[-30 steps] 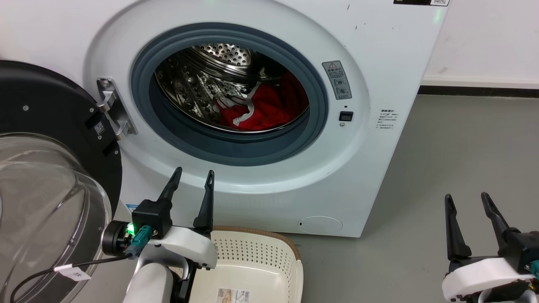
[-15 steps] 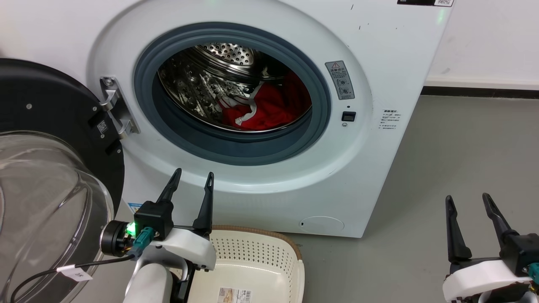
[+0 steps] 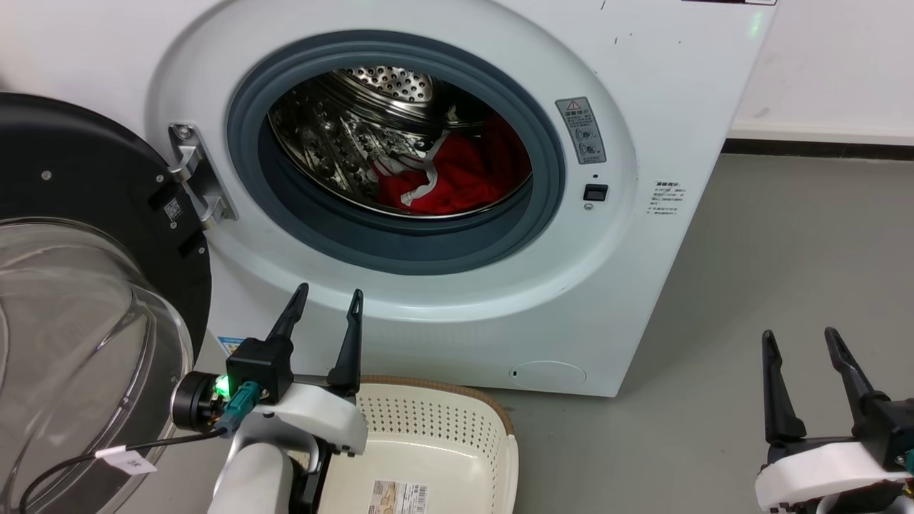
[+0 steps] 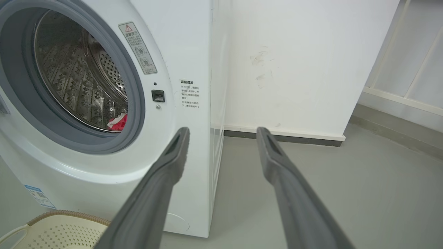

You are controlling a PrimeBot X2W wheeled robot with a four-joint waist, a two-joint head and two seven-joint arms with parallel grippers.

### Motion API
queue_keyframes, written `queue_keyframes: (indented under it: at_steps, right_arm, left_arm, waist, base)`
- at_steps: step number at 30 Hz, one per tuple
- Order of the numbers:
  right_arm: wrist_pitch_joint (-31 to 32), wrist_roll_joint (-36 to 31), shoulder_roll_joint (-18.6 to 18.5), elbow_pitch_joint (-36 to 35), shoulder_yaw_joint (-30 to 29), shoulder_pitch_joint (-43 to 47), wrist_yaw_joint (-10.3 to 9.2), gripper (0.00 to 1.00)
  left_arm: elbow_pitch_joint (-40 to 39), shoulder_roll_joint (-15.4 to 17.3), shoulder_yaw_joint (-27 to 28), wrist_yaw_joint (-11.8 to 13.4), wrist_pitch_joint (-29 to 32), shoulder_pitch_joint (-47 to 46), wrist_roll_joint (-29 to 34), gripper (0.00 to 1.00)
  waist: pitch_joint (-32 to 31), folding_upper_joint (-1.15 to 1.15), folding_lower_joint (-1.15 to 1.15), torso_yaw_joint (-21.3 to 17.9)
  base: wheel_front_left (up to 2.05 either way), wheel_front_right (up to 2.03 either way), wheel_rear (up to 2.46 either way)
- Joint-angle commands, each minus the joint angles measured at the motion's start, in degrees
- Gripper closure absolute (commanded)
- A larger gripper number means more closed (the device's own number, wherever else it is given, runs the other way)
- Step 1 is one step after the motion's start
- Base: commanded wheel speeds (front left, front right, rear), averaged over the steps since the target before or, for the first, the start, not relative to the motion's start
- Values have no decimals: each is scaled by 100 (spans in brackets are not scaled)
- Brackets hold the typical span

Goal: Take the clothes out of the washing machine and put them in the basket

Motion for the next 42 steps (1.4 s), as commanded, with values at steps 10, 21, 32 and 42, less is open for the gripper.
queue_keyframes:
  at_steps: [10,21,32,42]
  right_arm:
    - [-30,115,0,-394,-107,-370,-2,0]
    - [23,292,3,-1163,54,-994,-2,0]
    - [-22,497,4,-1469,477,-1129,-2,0]
    - [-312,891,5,-1139,887,-1402,-3,0]
  left_arm:
    - [136,-24,-52,30,-16,-771,-56,0]
    - [1320,-23,-97,69,-15,-2680,-238,0]
    - [3000,362,-76,-37,233,-4714,-307,0]
    - [4109,989,-306,-125,1465,-6482,-449,0]
  waist:
    - [774,0,0,34]
    - [2084,0,0,-283]
    - [2852,0,0,-994]
    - [3658,0,0,-1671]
  base:
    - [0,0,0]
    - [0,0,0]
    - [0,0,0]
    - [0,0,0]
